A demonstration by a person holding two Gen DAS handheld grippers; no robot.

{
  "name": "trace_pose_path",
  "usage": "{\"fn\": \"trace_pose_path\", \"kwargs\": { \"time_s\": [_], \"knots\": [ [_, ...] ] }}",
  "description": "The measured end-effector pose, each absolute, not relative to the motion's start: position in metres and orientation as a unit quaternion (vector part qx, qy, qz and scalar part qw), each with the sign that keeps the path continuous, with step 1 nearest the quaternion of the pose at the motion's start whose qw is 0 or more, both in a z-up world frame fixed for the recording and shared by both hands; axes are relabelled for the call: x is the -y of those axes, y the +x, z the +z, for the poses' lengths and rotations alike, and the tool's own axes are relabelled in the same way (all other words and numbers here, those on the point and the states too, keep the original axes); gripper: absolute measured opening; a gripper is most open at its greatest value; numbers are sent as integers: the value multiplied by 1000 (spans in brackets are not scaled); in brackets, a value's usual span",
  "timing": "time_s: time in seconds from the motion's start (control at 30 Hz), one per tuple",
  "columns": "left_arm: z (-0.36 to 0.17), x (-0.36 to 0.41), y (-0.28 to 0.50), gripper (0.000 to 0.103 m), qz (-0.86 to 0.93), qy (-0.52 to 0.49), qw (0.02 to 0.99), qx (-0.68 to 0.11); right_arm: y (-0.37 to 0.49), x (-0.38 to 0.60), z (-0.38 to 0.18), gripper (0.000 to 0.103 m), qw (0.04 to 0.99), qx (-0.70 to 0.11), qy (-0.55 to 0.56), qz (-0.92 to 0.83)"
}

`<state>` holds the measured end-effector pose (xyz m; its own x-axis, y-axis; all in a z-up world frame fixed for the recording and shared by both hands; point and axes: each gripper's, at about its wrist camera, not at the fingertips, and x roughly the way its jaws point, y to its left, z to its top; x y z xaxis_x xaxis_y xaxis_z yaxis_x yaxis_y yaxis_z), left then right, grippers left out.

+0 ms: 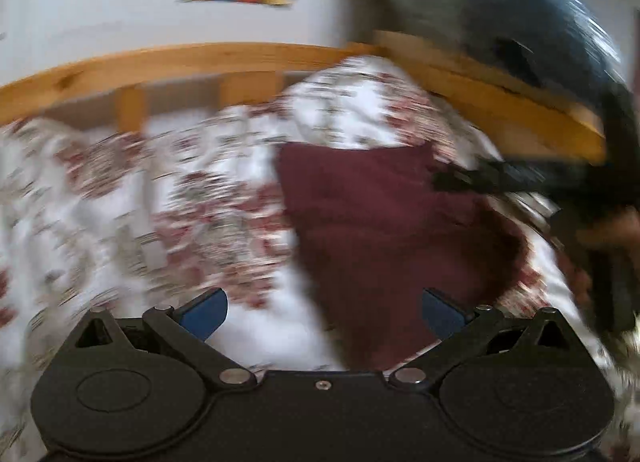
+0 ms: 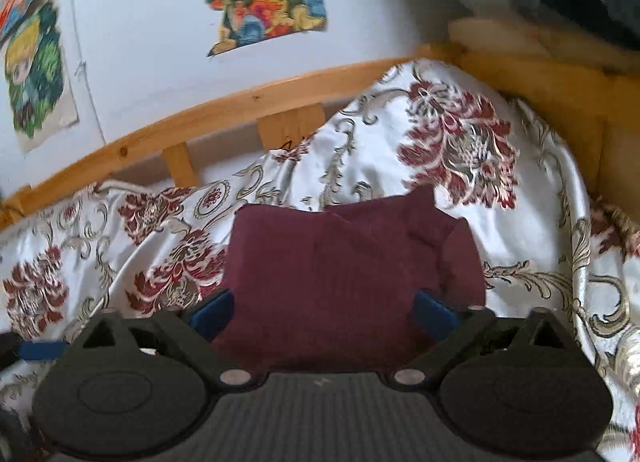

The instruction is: Fold small clothes

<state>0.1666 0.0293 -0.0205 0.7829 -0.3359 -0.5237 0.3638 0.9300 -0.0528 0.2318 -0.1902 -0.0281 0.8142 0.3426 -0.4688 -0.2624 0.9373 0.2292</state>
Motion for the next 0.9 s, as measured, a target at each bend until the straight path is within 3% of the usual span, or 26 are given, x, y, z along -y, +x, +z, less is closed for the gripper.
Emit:
{"fn": "trace_pose_path", "kwargs": {
  "time_s": [0.23,0.43,0.47,0.5,0.53,0.57,0.6,0.7,0.9],
  "knots": [
    [-42,38,171,100,-246,118,930,-247,284,204,-35,89,941,-273,63,189],
    [-60,63,173,83,-264,176,917,-241,312,203,-51,75,935,-294,60,188],
    [-62,65,174,77,-263,180,917,-240,312,203,-52,65,936,-292,61,185],
    [-63,66,174,69,-262,180,918,-238,312,203,-53,46,937,-291,60,183],
    [-63,66,176,64,-260,178,919,-239,312,202,-54,34,938,-292,56,179],
    [-63,65,178,52,-258,172,920,-239,312,203,-54,15,939,-292,55,174],
    [-61,63,180,43,-258,159,923,-238,310,205,-53,14,940,-287,60,175],
    [-54,54,186,28,-265,108,928,-240,300,208,-44,11,946,-267,67,174],
    [-48,60,188,23,-280,75,926,-242,275,218,-5,11,966,-217,47,135]
  ]
}}
